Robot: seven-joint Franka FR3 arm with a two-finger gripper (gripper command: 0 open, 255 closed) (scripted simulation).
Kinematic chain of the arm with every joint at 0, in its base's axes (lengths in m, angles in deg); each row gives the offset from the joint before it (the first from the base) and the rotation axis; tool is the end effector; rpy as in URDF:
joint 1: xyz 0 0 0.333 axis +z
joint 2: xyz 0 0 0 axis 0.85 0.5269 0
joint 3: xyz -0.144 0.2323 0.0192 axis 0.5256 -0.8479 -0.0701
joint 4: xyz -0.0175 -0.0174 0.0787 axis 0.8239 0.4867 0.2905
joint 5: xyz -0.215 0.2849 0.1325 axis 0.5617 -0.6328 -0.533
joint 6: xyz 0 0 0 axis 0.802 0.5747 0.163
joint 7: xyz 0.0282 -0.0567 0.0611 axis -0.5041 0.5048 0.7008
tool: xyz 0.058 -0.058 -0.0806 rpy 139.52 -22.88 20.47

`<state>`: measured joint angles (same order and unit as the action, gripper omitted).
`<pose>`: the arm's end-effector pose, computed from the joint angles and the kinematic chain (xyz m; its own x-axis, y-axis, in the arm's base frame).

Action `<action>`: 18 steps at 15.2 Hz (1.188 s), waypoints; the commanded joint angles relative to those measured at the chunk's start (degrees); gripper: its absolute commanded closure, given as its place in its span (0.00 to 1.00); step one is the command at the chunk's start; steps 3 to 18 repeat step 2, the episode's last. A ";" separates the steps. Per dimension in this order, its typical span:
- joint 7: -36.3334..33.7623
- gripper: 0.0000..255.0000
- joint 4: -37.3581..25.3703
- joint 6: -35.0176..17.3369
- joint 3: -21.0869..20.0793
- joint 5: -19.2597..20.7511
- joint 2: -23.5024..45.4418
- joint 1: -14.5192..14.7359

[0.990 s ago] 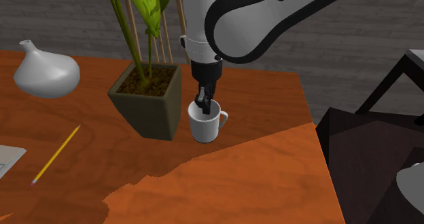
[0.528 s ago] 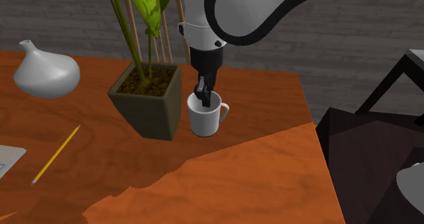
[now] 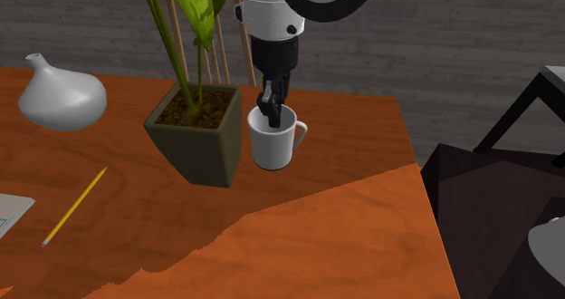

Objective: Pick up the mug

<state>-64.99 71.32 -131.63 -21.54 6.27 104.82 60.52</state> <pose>0.6121 0.0743 0.3371 0.9830 0.1833 -0.0068 0.1824 -0.9809 -0.0677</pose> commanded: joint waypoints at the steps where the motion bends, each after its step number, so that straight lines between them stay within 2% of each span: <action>1: -0.13 1.00 -0.60 0.85 -0.04 0.01 -0.25 0.06; 18: -0.13 1.00 -0.61 0.85 -0.04 0.01 -0.25 0.06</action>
